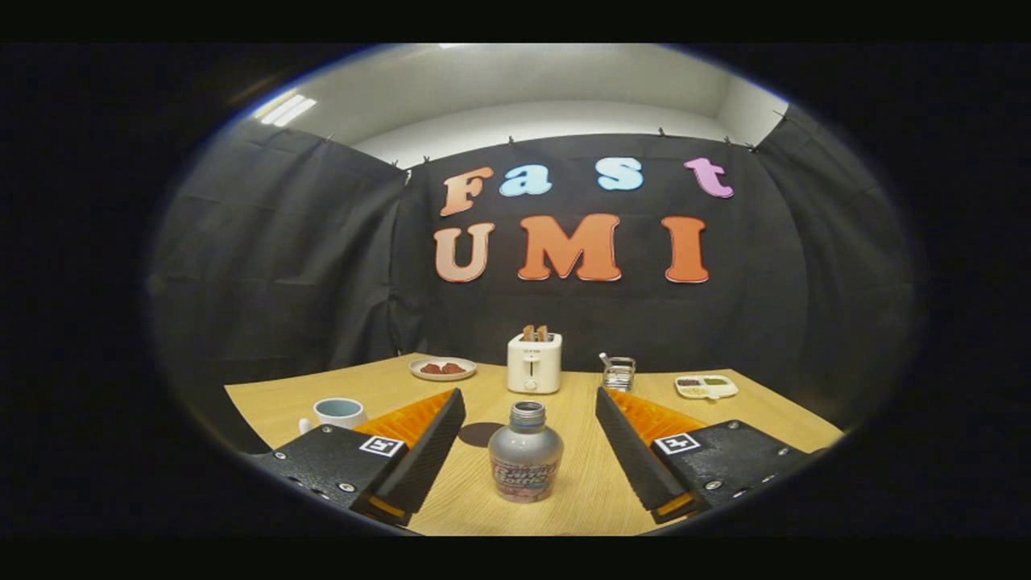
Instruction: Take the bottle from table, then pour the juice into the cup, finally place the bottle on the coaster
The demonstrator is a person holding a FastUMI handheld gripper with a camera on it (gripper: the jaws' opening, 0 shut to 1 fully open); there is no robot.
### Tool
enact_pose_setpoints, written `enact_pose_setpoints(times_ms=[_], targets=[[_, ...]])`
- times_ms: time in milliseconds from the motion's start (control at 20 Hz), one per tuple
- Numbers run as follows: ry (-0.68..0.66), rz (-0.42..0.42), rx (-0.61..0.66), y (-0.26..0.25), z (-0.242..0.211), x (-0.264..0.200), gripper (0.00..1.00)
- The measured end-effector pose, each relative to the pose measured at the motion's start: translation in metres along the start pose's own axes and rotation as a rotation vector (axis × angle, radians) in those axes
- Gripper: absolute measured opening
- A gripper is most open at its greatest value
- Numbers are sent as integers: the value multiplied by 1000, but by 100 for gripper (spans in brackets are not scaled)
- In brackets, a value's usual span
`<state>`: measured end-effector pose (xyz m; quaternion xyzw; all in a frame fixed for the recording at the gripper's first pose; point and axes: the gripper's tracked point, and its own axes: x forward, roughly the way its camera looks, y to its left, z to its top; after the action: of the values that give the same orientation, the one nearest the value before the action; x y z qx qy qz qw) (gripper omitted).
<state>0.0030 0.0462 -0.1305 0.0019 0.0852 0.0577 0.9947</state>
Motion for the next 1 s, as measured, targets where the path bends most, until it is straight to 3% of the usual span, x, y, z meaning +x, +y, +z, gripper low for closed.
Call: enact_pose_setpoints(times_ms=[500, 1000], targets=[[155, -23, 39, 1, -81, 21, 97], [298, -31, 48, 8, -129, 29, 97]])
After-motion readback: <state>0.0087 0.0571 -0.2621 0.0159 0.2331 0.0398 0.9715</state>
